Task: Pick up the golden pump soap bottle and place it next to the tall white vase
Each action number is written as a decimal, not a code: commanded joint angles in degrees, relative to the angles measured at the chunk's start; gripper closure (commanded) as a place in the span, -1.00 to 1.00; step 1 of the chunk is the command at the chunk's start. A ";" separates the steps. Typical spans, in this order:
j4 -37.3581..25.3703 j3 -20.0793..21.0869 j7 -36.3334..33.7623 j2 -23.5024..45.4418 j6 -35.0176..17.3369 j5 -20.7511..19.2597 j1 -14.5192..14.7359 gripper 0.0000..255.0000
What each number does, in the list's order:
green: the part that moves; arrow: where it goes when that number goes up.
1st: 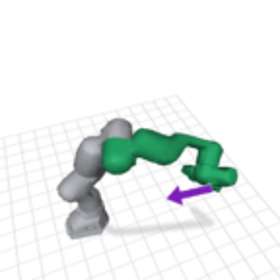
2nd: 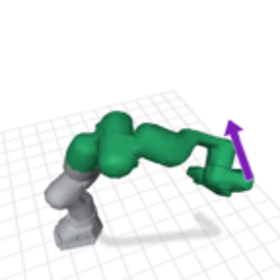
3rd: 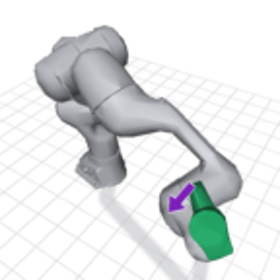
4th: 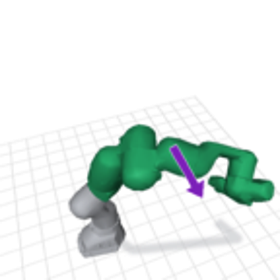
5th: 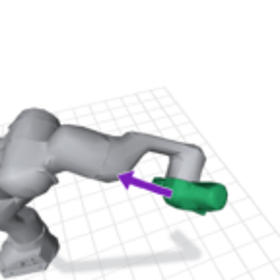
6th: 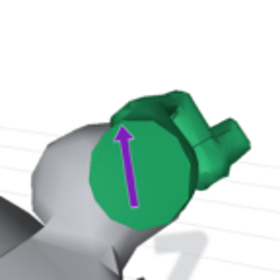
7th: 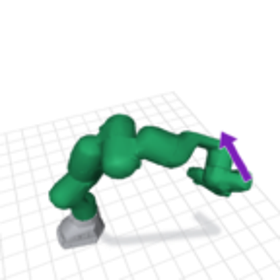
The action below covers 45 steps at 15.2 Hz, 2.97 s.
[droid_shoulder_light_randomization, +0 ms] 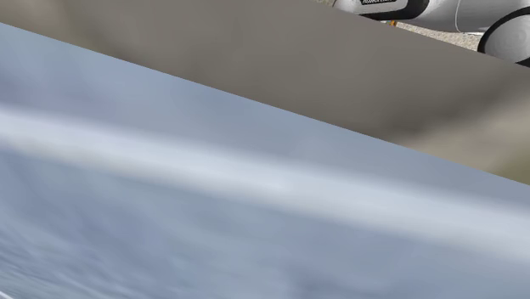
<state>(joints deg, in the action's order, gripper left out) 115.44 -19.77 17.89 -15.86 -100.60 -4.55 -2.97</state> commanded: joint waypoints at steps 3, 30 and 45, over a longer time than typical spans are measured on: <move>-3.24 0.12 0.06 0.20 3.02 0.14 0.10 1.00; -32.42 -0.54 1.91 7.77 24.99 2.53 0.48 1.00; -41.68 2.07 -2.80 7.37 34.67 2.63 2.87 1.00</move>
<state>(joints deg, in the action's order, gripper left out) 72.19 -18.81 16.88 -6.58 -66.13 -1.35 -0.88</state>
